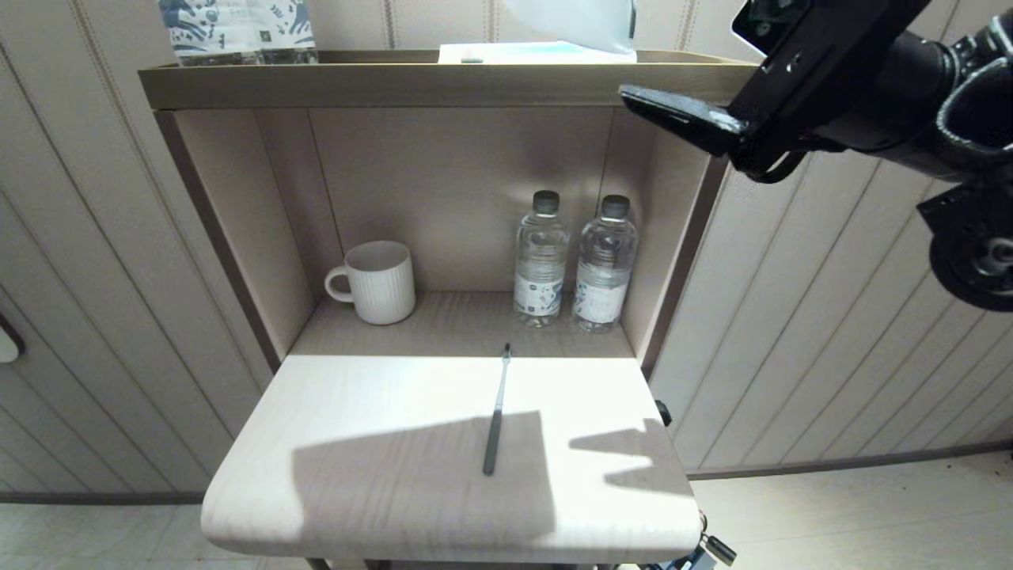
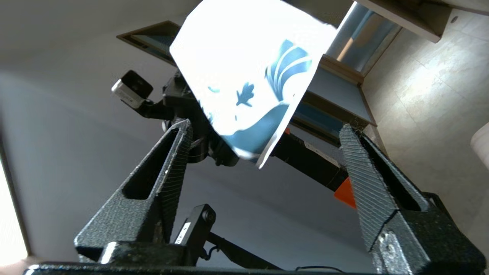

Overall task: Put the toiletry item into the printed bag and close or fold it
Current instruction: Hand it to the other hand

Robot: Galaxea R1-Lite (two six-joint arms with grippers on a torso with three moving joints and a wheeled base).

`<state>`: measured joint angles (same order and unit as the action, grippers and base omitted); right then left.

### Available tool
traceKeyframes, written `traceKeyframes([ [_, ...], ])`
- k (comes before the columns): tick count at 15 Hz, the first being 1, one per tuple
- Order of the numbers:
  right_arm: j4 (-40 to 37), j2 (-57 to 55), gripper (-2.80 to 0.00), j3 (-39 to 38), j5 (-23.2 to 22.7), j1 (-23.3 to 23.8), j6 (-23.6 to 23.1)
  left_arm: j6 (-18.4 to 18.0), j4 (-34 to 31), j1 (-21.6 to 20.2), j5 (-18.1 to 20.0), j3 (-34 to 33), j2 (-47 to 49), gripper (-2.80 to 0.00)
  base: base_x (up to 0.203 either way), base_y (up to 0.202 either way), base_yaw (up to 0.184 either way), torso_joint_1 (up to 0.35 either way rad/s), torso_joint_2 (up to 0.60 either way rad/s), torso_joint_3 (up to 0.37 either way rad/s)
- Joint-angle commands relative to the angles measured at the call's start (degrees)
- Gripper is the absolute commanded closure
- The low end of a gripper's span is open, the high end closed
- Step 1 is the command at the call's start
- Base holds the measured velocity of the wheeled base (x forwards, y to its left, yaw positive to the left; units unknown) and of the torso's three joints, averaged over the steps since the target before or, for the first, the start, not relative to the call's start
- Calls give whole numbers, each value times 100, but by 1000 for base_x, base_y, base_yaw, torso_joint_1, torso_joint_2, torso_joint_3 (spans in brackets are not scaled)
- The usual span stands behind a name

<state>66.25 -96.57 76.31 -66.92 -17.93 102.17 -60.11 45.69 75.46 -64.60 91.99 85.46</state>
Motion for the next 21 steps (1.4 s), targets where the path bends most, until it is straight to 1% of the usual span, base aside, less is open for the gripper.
traceKeyframes([
  [1, 146, -252, -280, 90, -54, -130, 99, -39, 2, 181, -66, 145, 133, 0, 0, 0, 0, 0, 0, 0],
  [3, 181, -529, -280, 396, -63, -207, 205, -136, 31, 284, -75, 188, 172, 0, 0, 0, 0, 0, 0, 0],
  [5, 179, -901, -280, 803, -88, -261, 233, -158, 36, 395, -88, 188, 208, 0, 0, 0, 0, 0, 0, 0],
  [7, 186, -1150, -280, 1166, -191, -509, 237, -159, 36, 417, -105, 179, 208, 0, 0, 0, 0, 0, 0, 0],
  [8, 213, -1170, -280, 1240, -319, -592, 233, -159, 45, 450, -170, 180, 208, 0, 0, 0, 0, 0, 0, 0],
  [10, 659, -1165, -280, 1222, -739, -626, 215, -154, 41, 531, -272, 184, 199, 0, 0, 0, 0, 0, 0, 0],
  [12, 1520, -1269, -280, 1178, -1235, -624, 294, -159, 19, 531, -281, 197, 208, 0, 0, 0, 0, 0, 0, 0],
  [14, 2241, -1452, -280, 1111, -1439, -617, 683, -150, 28, 531, -290, 205, 199, 0, 0, 0, 0, 0, 0, 0],
  [15, 2356, -1561, -280, 1120, -1690, -606, 887, -143, 54, 531, -290, 206, 199, 0, 0, 0, 0, 0, 0, 0],
  [16, 2370, -1618, -280, 1173, -1781, -614, 1015, -141, 54, 531, -290, 206, 199, 0, 0, 0, 0, 0, 0, 0],
  [19, 2371, -1807, -280, 1541, -1782, -673, 1016, -141, 54, 531, -290, 206, 199, 0, 0, 0, 0, 0, 0, 0],
  [21, 2371, -1908, -280, 1878, -1751, -709, 1120, -141, 63, 534, -300, 198, 173, 0, 0, 0, 0, 0, 0, 0],
])
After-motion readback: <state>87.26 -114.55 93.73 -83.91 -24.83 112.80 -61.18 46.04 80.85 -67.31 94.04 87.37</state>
